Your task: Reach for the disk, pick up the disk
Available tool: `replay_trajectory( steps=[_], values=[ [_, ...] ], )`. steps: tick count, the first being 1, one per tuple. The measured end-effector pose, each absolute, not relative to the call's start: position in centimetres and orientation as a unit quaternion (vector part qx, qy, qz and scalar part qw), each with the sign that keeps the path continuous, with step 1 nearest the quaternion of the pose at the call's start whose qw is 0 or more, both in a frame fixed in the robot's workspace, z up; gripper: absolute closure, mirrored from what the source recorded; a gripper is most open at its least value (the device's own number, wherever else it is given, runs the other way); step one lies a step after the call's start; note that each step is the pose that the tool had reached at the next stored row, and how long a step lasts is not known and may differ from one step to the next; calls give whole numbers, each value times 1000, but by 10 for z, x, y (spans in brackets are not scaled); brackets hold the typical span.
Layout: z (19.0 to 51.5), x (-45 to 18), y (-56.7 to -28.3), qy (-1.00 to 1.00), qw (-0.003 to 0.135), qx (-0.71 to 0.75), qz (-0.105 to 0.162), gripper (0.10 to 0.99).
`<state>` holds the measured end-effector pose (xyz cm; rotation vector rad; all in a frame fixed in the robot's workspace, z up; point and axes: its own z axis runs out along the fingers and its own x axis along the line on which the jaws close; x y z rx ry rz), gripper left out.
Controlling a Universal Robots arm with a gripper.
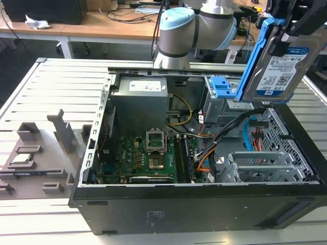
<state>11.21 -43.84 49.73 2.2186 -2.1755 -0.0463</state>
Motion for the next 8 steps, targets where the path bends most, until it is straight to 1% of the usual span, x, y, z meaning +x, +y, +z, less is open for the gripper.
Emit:
replay_trajectory(
  steps=[8],
  values=[
    [497, 112, -448, -700, 17, 714, -15, 718]
  ],
)
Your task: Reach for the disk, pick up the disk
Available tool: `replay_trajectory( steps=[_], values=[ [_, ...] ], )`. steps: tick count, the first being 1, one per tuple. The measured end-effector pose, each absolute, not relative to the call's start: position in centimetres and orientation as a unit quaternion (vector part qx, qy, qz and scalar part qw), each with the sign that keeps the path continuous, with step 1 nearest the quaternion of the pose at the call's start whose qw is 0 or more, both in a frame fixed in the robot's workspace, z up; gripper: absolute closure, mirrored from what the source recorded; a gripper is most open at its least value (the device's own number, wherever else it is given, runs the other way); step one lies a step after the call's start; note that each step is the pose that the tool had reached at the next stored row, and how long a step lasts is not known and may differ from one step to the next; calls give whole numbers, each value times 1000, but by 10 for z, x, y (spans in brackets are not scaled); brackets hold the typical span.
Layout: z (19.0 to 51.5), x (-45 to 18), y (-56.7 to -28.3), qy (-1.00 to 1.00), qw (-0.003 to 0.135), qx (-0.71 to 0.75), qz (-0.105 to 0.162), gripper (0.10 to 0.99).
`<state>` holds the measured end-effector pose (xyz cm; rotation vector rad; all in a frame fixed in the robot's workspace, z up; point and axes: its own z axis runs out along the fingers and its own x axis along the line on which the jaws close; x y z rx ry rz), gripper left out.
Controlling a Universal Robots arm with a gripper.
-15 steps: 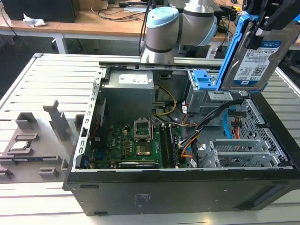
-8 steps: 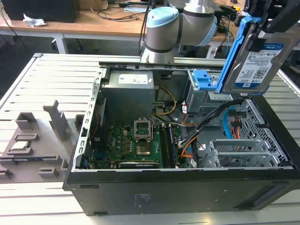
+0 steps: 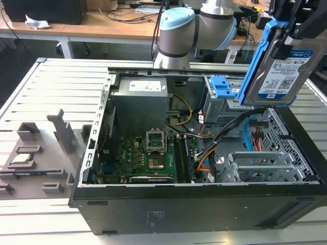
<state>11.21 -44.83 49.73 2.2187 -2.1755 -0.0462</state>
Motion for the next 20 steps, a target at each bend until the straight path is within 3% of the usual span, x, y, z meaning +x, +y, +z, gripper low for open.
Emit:
replay_trajectory(
  steps=[20],
  values=[
    [497, 112, -475, -700, 17, 714, -15, 718]
  ],
)
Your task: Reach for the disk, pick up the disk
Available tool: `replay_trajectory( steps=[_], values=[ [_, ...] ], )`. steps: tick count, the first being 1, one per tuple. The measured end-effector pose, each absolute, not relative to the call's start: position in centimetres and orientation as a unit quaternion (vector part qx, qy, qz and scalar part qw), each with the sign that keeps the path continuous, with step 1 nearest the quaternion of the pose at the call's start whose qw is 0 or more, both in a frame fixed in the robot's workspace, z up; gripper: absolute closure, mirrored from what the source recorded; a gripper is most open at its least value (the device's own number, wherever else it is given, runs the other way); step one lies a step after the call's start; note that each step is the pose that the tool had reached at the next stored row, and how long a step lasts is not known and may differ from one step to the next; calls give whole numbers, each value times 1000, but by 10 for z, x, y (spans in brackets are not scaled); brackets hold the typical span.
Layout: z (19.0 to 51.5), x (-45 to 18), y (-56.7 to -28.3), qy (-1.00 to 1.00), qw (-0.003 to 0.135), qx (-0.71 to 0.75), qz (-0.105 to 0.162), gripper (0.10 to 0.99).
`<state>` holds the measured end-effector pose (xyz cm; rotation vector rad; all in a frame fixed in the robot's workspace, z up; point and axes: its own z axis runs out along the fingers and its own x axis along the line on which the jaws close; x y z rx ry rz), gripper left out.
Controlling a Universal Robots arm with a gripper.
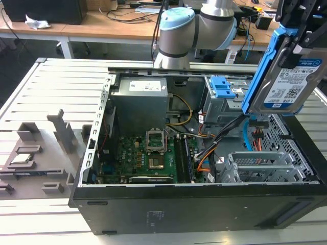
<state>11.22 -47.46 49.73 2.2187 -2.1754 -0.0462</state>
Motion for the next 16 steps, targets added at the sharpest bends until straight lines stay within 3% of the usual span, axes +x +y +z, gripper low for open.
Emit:
replay_trajectory(
  steps=[16],
  values=[
    [497, 112, -502, -700, 17, 714, -15, 718]
  ],
)
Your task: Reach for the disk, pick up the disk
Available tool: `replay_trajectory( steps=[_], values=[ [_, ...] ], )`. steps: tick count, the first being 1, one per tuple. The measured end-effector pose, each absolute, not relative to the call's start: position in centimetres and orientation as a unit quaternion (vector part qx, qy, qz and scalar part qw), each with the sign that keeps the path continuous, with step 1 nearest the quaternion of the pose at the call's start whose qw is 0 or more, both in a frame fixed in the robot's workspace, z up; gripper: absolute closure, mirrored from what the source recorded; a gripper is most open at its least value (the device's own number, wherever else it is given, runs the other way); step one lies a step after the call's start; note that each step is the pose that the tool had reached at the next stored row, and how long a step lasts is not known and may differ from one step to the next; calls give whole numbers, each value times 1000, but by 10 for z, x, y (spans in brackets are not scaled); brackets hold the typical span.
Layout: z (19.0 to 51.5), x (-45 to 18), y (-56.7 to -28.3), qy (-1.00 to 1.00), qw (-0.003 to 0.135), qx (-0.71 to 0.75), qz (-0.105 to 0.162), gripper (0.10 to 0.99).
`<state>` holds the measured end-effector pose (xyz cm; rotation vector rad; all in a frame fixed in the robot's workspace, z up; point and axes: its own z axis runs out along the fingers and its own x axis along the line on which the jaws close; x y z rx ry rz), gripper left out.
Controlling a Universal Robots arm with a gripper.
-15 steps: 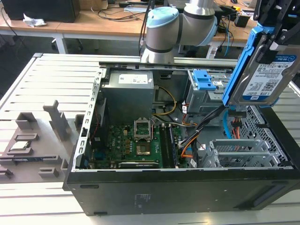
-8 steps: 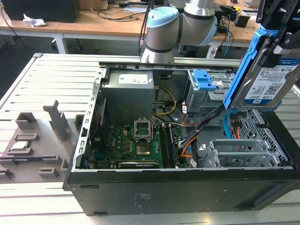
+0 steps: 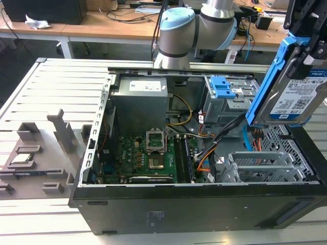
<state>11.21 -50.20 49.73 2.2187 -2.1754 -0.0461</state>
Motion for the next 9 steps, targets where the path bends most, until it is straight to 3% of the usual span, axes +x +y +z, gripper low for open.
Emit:
replay_trajectory(
  steps=[9],
  values=[
    [497, 112, -529, -700, 17, 714, -15, 718]
  ],
)
